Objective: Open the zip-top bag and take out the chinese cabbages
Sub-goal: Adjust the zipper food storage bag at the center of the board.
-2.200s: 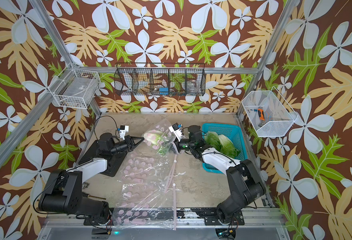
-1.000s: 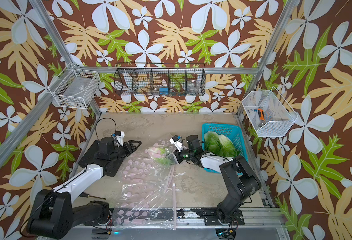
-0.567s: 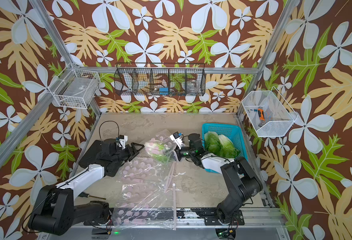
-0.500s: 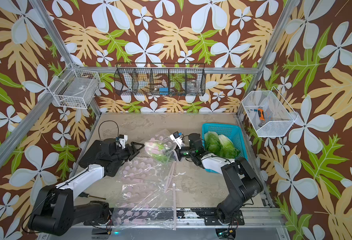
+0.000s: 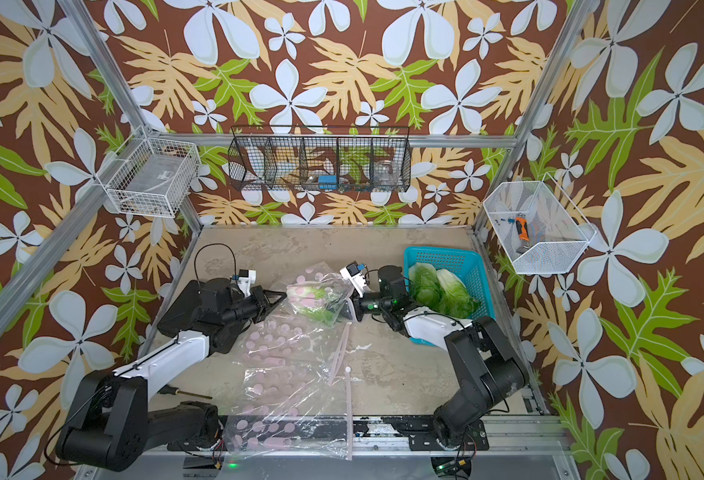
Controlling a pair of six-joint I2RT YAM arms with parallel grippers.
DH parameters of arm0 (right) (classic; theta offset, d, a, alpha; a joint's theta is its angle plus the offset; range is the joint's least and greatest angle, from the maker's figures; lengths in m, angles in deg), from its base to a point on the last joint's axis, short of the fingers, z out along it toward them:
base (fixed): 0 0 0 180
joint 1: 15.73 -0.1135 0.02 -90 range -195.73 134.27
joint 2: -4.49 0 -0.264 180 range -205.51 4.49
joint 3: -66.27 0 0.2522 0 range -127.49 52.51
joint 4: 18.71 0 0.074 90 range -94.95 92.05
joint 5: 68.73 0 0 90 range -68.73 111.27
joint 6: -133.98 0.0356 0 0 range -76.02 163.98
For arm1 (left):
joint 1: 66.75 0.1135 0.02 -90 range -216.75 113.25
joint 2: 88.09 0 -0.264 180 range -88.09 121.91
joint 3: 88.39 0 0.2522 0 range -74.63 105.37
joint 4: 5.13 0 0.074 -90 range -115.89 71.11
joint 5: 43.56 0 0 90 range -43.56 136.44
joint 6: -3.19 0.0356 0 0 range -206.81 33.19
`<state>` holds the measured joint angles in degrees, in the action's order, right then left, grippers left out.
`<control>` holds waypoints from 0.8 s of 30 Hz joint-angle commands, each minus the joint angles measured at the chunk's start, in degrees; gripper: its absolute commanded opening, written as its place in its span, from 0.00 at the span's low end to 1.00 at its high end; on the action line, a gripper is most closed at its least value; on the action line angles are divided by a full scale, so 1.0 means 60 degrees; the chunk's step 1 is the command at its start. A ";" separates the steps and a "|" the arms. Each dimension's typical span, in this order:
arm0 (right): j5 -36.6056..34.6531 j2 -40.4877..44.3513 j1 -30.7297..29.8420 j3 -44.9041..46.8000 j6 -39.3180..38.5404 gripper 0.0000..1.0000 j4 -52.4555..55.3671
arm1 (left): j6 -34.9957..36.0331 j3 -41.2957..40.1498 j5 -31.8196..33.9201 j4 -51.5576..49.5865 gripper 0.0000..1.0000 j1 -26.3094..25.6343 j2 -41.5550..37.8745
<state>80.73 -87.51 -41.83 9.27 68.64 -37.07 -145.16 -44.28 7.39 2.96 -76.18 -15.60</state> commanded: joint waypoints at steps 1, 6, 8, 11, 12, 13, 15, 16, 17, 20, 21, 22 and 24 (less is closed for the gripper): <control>-0.0546 -0.0155 -0.0014 0.0371 -0.0371 0.43 -0.0355 | 0.0144 -0.0178 0.0061 0.0316 0.00 -0.0032 0.0154; -0.1097 -0.0559 -0.0033 0.0905 -0.0277 0.54 -0.1163 | 0.0160 -0.0527 0.0091 0.0671 0.00 -0.0136 0.0536; -0.1274 -0.0764 -0.0065 0.1057 -0.0149 0.56 -0.1522 | 0.0132 -0.0593 0.0150 0.0724 0.00 -0.0185 0.0686; -0.1622 -0.0988 -0.0180 0.1261 -0.0039 0.59 -0.1852 | 0.0166 -0.0649 0.0259 0.0727 0.00 -0.0192 0.0827; -0.1773 -0.1038 -0.0224 0.1313 -0.0050 0.59 -0.1876 | 0.0199 -0.0663 0.0285 0.0682 0.00 -0.0190 0.0857; -0.1940 -0.1091 -0.0275 0.1367 -0.0104 0.59 -0.1883 | 0.0258 -0.0651 0.0354 0.0616 0.00 -0.0191 0.0867; -0.2237 -0.1166 -0.0382 0.1430 -0.0250 0.60 -0.1832 | 0.0392 -0.0635 0.0477 0.0438 0.00 -0.0209 0.0892; -0.2339 -0.1203 -0.0419 0.1476 -0.0325 0.61 -0.1812 | 0.0435 -0.0646 0.0523 0.0399 0.00 -0.0203 0.0889; -0.2459 -0.1217 -0.0462 0.1493 -0.0455 0.62 -0.1736 | 0.0489 -0.0642 0.0572 0.0332 0.00 -0.0213 0.0885; -0.2822 -0.1219 -0.0585 0.1543 -0.1011 0.64 -0.1346 | 0.0586 -0.0670 0.0698 0.0234 0.00 -0.0209 0.0907; -0.2949 -0.1204 -0.0624 0.1578 -0.1161 0.66 -0.1280 | 0.0605 -0.0678 0.0732 0.0212 0.00 -0.0208 0.0907; -0.3081 -0.1192 -0.0665 0.1643 -0.1342 0.67 -0.1215 | 0.0634 -0.0678 0.0758 0.0197 0.00 -0.0206 0.0922; -0.3320 -0.1200 -0.0730 0.1727 -0.1606 0.68 -0.1190 | 0.0665 -0.0678 0.0785 0.0155 0.00 -0.0211 0.0979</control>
<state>64.12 -94.81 -45.83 19.28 62.83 -44.96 -142.58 -48.28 11.41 4.42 -77.41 -10.07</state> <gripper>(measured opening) 0.674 0.067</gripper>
